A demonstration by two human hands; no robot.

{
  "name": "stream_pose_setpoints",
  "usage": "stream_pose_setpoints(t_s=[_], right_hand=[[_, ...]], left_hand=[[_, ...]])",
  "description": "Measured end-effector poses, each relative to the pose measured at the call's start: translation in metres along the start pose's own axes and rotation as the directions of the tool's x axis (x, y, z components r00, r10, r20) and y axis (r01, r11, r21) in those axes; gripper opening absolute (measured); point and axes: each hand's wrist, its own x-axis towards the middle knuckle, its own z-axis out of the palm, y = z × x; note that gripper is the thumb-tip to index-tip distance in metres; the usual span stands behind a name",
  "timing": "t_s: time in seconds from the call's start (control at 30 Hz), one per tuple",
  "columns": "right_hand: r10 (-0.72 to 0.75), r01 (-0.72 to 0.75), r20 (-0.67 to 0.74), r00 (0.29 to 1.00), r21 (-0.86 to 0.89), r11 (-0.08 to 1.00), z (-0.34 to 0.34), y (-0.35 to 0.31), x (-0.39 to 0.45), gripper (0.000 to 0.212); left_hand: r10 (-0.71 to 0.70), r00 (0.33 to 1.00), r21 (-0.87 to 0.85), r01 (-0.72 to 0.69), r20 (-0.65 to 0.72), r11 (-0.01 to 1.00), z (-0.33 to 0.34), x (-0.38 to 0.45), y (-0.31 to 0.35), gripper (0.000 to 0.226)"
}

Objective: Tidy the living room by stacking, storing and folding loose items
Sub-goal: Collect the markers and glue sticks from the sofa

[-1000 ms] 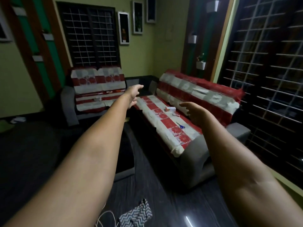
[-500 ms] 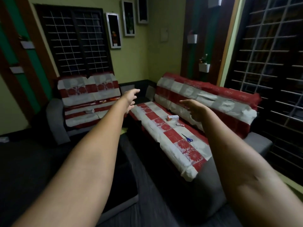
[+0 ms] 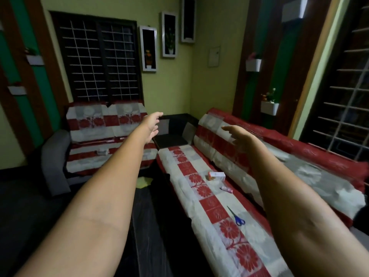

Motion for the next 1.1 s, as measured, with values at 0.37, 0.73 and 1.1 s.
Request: stream_pose_setpoints(t_s=[0.37,0.73,1.1], right_hand=[[0.07,-0.068,0.095,0.993,-0.023,0.997,-0.003,0.017,0.206,0.058],[0.269,-0.248,-0.183,0.946,0.132,0.96,-0.071,0.071,0.451,0.077],[0.639,-0.555,-0.365,0.677,0.317,0.769,-0.07,0.298,0.556,0.05]], left_hand=[[-0.063,0.997,0.039,0.061,0.051,0.997,0.076,0.204,-0.029,0.055],[-0.205,0.889,0.202,0.131,0.41,0.971,0.238,0.477,-0.076,0.057],[-0.513,0.659,0.46,0.273,0.551,0.845,0.403,0.589,-0.291,0.04]])
